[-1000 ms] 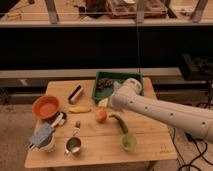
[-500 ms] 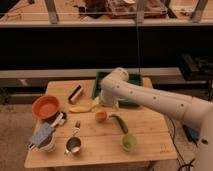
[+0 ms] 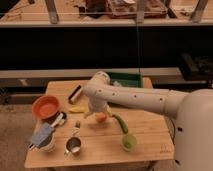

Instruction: Place apple in table surface

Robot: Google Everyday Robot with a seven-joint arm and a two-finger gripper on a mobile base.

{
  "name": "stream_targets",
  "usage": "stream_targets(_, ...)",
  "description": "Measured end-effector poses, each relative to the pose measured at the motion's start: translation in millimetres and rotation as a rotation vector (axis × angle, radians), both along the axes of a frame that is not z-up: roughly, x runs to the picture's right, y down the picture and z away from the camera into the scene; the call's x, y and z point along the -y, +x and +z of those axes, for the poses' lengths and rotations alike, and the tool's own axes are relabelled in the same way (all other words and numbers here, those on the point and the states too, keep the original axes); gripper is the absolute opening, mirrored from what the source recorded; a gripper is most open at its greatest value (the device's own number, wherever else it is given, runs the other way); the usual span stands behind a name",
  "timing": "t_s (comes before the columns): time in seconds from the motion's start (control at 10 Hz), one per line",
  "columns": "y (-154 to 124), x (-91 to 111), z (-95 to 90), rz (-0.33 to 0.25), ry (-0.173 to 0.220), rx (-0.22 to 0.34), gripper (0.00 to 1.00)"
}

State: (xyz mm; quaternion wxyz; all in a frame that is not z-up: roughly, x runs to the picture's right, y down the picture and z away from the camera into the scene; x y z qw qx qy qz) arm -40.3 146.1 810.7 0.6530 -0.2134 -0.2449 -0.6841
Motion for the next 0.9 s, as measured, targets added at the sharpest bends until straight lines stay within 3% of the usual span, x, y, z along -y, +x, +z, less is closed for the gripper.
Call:
stream_targets(0.1,5.2,-8.1,13.1,0.007,-0.003,-0.032,0.80)
stream_targets(0.3,13.9,-7.4,26.0,0.042,0.010,-0.046,0.80)
stream_targets(0.6,15.4,3.6,36.1,0.078,0.027,-0.041,0.80)
stream_targets(0.9,13.4,6.6,53.9,0.099,0.018,-0.036,0.80)
